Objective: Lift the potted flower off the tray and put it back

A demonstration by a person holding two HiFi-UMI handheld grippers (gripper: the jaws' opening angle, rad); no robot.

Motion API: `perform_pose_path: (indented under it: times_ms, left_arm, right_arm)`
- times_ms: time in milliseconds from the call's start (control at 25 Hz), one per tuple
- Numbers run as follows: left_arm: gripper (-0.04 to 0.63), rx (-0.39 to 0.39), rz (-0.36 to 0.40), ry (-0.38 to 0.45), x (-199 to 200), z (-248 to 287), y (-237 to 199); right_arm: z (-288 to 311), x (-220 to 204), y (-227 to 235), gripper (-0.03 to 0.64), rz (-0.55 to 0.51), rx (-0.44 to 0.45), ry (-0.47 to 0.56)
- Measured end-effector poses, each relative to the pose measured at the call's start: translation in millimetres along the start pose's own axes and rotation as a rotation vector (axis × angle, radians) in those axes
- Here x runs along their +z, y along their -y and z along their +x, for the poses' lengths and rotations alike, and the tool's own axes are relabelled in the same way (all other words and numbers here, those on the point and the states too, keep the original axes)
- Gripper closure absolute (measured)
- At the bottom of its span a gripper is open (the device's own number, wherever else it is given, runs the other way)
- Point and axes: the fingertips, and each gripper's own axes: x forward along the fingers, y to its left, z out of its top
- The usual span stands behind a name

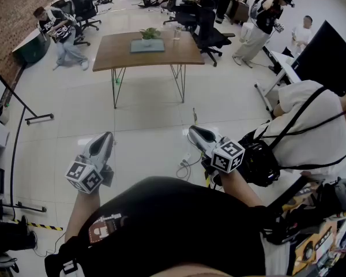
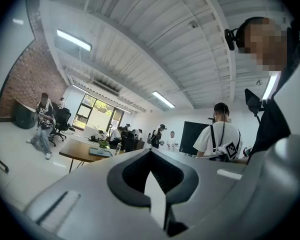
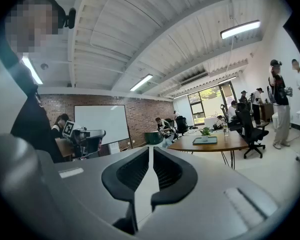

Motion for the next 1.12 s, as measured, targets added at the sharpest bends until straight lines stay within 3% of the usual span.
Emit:
perform_pose_path:
  times_ms: [600,880,1120]
  left_arm:
    - [0.595,0.065,-0.008,-0.025,-31.3,31.1,50.4]
    - [0.595,0.071,-0.03,-0.035,-30.9,42.5,17.8]
    - [0.595,0.015,-0.042,-0.015,-24.9,72.3,-50.7]
  right_arm:
    - [-24.0,-2.7,47.8,0.555,-0.003,0.065,-0.004]
    - [10.1,-6.8,54.5,0.553,0.017,0.07,-0.024]
    - [71.6,4.2,68.8,0.552,-0.008,0.029,-0.03]
